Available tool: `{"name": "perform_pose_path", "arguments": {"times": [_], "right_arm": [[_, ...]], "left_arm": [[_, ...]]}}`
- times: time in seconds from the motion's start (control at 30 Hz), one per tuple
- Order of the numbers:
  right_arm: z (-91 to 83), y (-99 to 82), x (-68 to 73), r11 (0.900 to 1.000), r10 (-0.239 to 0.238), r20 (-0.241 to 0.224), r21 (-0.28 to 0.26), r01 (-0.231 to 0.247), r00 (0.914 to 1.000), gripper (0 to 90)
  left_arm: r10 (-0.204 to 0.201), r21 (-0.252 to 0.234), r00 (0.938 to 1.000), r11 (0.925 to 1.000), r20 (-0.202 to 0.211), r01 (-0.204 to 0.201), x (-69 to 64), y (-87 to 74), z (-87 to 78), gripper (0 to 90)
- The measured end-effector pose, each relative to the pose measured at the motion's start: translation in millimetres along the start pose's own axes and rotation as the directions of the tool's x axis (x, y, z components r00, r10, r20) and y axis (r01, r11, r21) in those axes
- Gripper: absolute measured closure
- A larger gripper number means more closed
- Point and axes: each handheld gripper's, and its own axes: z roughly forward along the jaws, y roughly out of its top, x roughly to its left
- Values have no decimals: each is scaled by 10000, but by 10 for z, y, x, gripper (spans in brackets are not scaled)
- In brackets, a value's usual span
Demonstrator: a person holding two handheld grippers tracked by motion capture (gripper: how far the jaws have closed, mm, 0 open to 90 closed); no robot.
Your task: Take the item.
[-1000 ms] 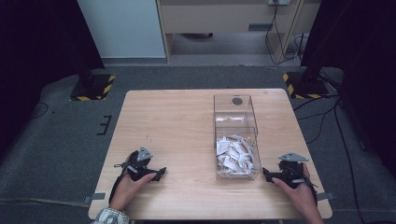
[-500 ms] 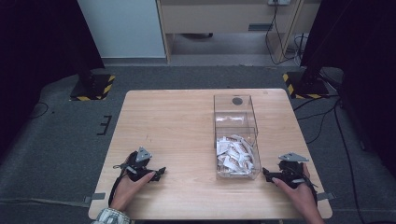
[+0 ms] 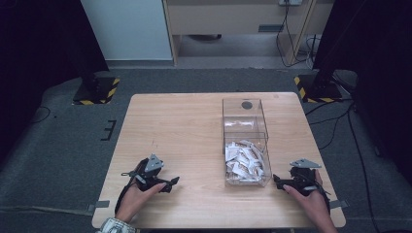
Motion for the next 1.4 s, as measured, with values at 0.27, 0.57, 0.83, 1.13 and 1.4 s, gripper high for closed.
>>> {"name": "perform_pose_path", "arguments": {"times": [0.27, 0.57, 0.83, 1.13, 1.4], "right_arm": [[2, 4, 2, 10000, 36, 15, 13, -36, 10000, 7], [5, 7, 0, 10000, 19, 20, 27, -19, 10000, 7], [6, 8, 0, 10000, 15, 25, 29, -16, 10000, 7], [7, 8, 1, 10000, 31, 44, 16, -31, 10000, 6], [9, 9, 0, 10000, 18, 42, 17, -18, 10000, 6]], "left_arm": [[418, -156, 9982, 9990, 422, -412, -100, 246, -24, 54], [886, -19, 9931, 9961, 766, -887, -209, 325, 32, 52], [976, -105, 9928, 9952, 691, -971, -245, 466, 58, 61], [1465, -211, 9848, 9892, 930, -1452, -359, 700, 46, 92], [1775, -384, 9764, 9840, 1231, -1740, -454, 884, 59, 106]]}}
